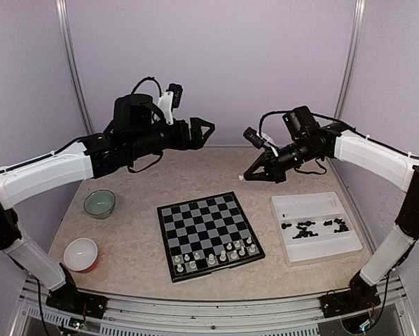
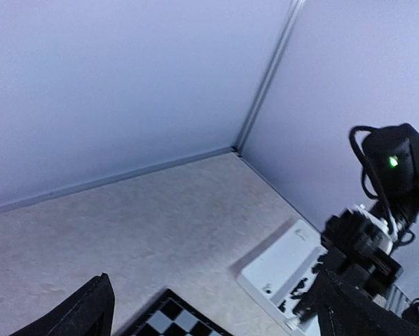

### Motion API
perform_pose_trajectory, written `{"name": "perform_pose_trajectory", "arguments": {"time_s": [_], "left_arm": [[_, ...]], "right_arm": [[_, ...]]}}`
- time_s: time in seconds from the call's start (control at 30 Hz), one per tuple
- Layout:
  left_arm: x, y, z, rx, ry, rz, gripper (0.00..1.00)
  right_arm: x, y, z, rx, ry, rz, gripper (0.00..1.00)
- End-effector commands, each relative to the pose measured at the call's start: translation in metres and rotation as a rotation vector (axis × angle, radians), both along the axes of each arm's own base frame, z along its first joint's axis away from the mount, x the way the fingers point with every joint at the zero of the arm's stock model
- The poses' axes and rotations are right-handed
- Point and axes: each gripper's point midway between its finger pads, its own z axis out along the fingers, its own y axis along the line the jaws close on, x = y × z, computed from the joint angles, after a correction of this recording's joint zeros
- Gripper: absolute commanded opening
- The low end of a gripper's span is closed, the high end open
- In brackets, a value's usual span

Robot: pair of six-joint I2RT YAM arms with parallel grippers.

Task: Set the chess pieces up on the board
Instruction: Place the pawn at e2.

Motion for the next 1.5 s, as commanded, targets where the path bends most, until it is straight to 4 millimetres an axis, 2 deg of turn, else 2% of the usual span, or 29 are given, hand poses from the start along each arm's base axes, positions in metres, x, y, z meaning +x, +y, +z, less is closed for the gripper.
{"name": "perform_pose_trajectory", "arguments": {"time_s": [0.0,0.07,0.17,0.27,0.33,0.47,0.7,0.83,1.23,1.47], "left_arm": [[0.014,0.071,-0.004,0.298,-0.114,0.252,0.99],[0.02,0.097,-0.001,0.346,-0.136,0.336,0.99],[0.036,0.138,-0.006,0.366,-0.109,0.469,0.99],[0.042,0.157,-0.011,0.336,-0.06,0.478,0.99],[0.041,0.159,-0.018,0.315,-0.034,0.443,0.99],[0.04,0.171,-0.026,0.314,-0.012,0.457,0.99],[0.032,0.186,0.005,0.216,-0.08,0.451,0.99],[0.03,0.194,0.011,0.191,-0.086,0.457,0.99],[0.025,0.201,0.0,0.192,-0.06,0.457,0.99],[0.025,0.199,-0.006,0.181,-0.047,0.439,0.99]], "right_arm": [[-0.016,0.017,-0.016,-0.201,-0.175,0.092,0.03],[-0.029,0.03,-0.029,-0.271,-0.211,0.151,0.03],[-0.045,0.044,-0.053,-0.376,-0.24,0.227,0.03],[-0.055,0.054,-0.078,-0.478,-0.253,0.28,0.03],[-0.061,0.057,-0.095,-0.541,-0.251,0.317,0.03],[-0.07,0.066,-0.115,-0.586,-0.206,0.371,0.02],[-0.086,0.079,-0.132,-0.639,-0.156,0.455,0.03],[-0.095,0.082,-0.144,-0.675,-0.153,0.49,0.03],[-0.101,0.084,-0.177,-0.779,-0.157,0.514,0.03],[-0.1,0.084,-0.187,-0.805,-0.151,0.514,0.04]]}}
